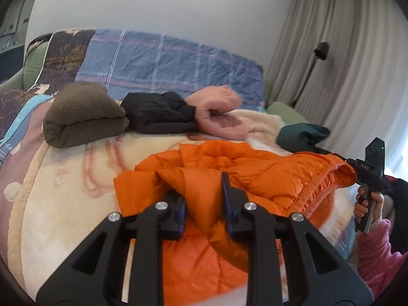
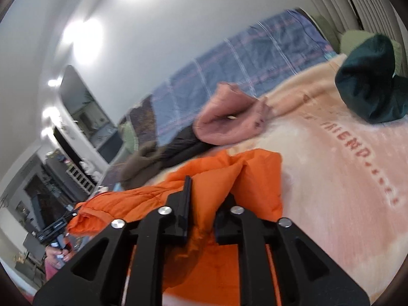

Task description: Fold large clothes

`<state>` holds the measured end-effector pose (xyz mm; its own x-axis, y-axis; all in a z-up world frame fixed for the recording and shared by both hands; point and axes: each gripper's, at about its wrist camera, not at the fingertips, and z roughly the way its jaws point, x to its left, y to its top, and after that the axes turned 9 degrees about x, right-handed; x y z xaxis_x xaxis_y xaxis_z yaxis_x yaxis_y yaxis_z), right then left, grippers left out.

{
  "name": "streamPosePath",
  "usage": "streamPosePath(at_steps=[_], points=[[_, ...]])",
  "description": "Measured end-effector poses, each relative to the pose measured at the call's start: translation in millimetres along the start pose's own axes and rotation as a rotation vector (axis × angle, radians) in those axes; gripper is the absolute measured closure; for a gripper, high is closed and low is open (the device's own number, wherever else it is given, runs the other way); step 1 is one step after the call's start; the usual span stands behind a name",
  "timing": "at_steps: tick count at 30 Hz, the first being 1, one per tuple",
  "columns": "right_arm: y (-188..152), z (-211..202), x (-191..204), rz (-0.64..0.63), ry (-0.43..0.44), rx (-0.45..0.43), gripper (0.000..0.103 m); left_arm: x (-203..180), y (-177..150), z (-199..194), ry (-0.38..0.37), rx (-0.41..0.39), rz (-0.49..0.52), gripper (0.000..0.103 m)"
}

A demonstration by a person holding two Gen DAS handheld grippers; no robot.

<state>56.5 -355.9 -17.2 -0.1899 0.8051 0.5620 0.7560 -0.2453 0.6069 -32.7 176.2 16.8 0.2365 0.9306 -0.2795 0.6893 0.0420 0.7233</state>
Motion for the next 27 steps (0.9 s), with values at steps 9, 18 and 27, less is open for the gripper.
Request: streamPosePath(at_steps=[9,18,27], points=[[4,21,-35,0.09,-0.064,-0.03,0.04,57,0,85,0.026,0.097,-0.114,0.063],[-12,24,4,-0.185,-0.254,-0.016,0.04,40,16,24,-0.016,-0.071,-0.094,0.017],[-20,-10,31,-0.282,-0.204,-0.151,0.033,8,-6,7,0.124,-0.033,0.118,0.017]])
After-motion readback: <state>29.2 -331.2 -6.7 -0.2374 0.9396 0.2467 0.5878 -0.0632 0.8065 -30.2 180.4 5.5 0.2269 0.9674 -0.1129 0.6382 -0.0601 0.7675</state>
